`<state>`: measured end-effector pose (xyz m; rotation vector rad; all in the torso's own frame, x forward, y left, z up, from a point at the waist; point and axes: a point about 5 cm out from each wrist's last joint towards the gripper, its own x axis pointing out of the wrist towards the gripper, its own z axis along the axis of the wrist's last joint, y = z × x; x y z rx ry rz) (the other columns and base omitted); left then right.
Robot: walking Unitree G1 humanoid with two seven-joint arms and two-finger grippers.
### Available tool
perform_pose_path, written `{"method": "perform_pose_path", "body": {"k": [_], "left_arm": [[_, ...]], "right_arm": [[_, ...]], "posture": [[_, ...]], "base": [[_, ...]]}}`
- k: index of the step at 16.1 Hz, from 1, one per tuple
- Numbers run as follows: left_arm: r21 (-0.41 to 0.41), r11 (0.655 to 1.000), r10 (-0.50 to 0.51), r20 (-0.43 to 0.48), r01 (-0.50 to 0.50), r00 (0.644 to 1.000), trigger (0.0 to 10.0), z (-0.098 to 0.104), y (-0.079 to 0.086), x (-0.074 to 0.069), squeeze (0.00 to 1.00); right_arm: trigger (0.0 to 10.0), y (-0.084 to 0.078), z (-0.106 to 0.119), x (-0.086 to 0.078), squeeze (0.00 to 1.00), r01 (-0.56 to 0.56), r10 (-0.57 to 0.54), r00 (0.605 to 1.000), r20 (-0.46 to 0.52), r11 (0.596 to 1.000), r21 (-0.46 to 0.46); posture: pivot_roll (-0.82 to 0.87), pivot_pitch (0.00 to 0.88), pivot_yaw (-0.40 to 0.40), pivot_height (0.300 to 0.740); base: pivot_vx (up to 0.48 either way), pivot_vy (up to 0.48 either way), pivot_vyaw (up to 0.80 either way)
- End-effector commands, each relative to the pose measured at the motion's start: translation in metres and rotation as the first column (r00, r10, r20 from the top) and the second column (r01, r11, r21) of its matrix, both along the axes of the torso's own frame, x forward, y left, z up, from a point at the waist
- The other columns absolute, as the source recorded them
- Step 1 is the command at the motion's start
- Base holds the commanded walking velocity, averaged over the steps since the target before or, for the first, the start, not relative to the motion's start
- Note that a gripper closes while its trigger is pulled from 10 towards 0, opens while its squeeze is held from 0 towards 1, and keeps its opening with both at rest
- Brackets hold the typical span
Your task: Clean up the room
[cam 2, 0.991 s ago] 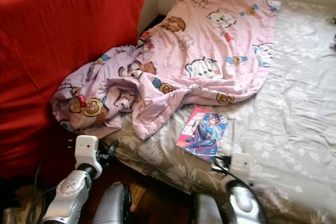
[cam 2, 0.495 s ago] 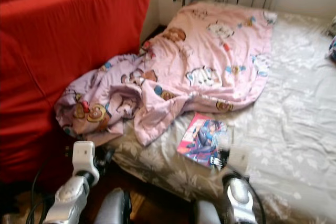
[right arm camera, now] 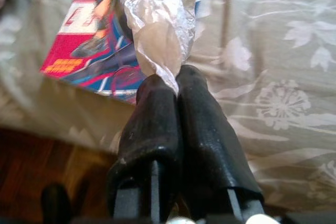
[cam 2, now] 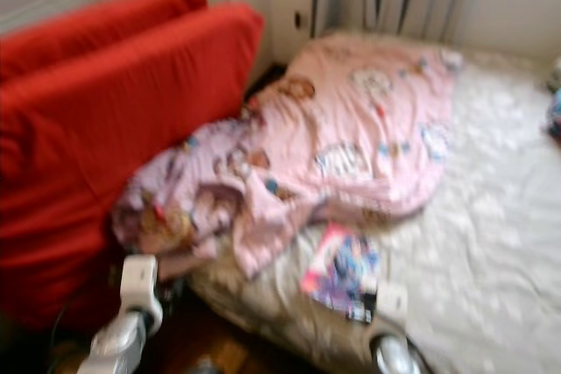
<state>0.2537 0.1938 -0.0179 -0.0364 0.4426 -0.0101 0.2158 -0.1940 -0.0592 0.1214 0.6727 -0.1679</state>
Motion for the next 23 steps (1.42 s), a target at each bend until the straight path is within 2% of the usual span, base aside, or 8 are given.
{"method": "perform_pose_path", "body": {"k": [1,4,5,8,10,14,23], "left_arm": [[0.016,1.000,-0.008,-0.043,0.008,0.999,10.0,-0.007,0.002,-0.006,0.00],[0.047,0.999,0.031,-0.185,-0.023,0.982,10.0,-0.029,0.010,-0.028,0.00],[0.060,0.998,0.047,-0.246,-0.033,0.968,10.0,-0.039,0.014,-0.039,0.00],[0.063,0.996,0.077,-0.311,-0.061,0.947,10.0,-0.046,0.017,-0.047,0.00],[0.089,0.994,0.089,-0.343,-0.062,0.935,10.0,-0.049,0.017,-0.051,0.00],[0.056,0.997,0.068,-0.376,-0.051,0.924,10.0,-0.055,0.009,-0.058,0.00],[0.066,0.997,0.069,-0.435,-0.045,0.898,10.0,-0.062,0.012,-0.071,0.00]], "right_arm": [[10.0,0.003,-0.009,-0.011,0.00,-0.017,0.016,0.997,-0.081,1.000,-0.013],[10.0,0.006,-0.017,-0.023,0.00,-0.013,0.013,0.991,-0.133,1.000,0.001],[10.0,0.005,-0.021,-0.031,0.00,0.005,-0.004,0.987,-0.162,1.000,0.003],[10.0,0.003,-0.026,-0.040,0.00,-0.012,0.009,0.977,-0.212,1.000,-0.012],[10.0,0.003,-0.027,-0.042,0.00,-0.019,0.016,0.974,-0.224,1.000,-0.013],[10.0,0.004,-0.029,-0.046,0.00,-0.052,0.047,0.972,-0.231,0.999,-0.013],[10.0,0.010,-0.031,-0.049,0.00,-0.089,0.085,0.965,-0.248,0.996,-0.004]], "posture": [[-0.02,0.000,0.034,0.740],[-0.02,0.000,0.035,0.740],[-0.03,0.000,0.034,0.740],[-0.02,0.000,0.024,0.740],[-0.02,0.000,0.024,0.740],[-0.02,0.000,0.022,0.740],[-0.02,0.014,0.030,0.740]], "base": [[0.000,0.000,0.00],[0.000,0.000,0.00],[0.000,0.000,0.00],[0.000,0.000,0.00],[0.000,0.000,0.00],[0.000,0.000,0.11],[0.000,0.000,0.78]]}}
